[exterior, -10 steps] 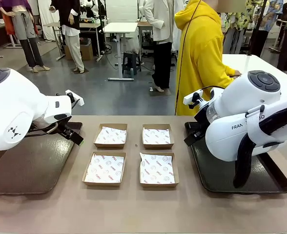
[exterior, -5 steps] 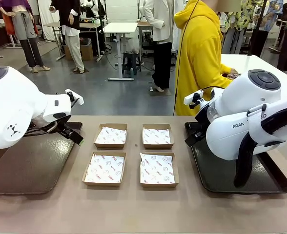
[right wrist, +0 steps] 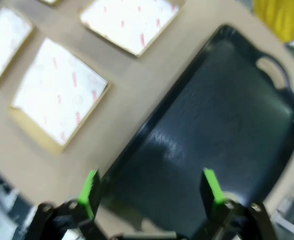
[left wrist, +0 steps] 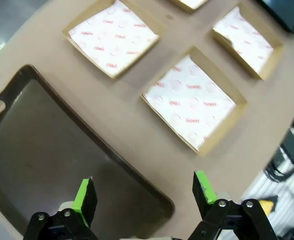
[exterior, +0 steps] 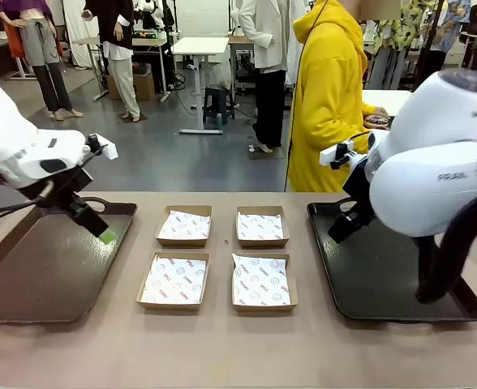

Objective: Individually package the donuts and arrange them on the tray.
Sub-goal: Pick up one Paper togo box.

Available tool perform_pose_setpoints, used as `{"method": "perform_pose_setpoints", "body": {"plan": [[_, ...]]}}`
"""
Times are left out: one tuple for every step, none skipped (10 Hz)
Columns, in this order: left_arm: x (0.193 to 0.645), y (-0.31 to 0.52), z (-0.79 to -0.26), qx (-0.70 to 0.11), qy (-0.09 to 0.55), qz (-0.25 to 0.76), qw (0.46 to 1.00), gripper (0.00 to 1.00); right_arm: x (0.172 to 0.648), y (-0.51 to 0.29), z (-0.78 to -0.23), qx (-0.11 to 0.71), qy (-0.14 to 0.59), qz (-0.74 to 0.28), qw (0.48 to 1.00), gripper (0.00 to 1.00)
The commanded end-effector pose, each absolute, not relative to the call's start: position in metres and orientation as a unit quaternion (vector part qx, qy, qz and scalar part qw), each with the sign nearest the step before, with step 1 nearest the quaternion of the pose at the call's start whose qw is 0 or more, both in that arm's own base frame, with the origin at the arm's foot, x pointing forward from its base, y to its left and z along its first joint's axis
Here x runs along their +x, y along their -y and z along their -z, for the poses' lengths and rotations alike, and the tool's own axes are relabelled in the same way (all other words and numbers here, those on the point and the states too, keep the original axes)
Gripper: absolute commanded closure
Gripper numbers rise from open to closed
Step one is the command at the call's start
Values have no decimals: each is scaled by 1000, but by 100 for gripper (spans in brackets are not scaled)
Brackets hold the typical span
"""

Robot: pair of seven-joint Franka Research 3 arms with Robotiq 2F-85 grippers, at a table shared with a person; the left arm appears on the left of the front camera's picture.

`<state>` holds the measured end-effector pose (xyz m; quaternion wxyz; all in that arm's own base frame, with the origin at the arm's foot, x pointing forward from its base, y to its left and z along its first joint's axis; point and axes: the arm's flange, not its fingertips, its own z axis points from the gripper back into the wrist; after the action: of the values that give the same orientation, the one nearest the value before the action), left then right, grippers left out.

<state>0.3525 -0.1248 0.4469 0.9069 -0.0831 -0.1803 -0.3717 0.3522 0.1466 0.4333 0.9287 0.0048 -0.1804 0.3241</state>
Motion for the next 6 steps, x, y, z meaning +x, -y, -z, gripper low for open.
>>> {"method": "perform_pose_setpoints", "body": {"plan": [[239,80,-399,-93,166,382,904,0,214,-85,-379,5,165,-318,934,0],[227,78,-400,-90,152,385,906,0,201,-79,-378,2,155,-314,937,0],[214,74,-398,-84,140,380,910,0,190,-74,-375,-2,144,-308,940,0],[206,70,-397,-82,127,376,914,0,184,-68,-373,-6,133,-303,944,0],[205,68,-397,-77,125,369,918,0,187,-66,-373,-4,139,-297,945,0],[218,71,-396,-63,172,375,909,0,304,-122,-478,0,130,-317,940,0]]}}
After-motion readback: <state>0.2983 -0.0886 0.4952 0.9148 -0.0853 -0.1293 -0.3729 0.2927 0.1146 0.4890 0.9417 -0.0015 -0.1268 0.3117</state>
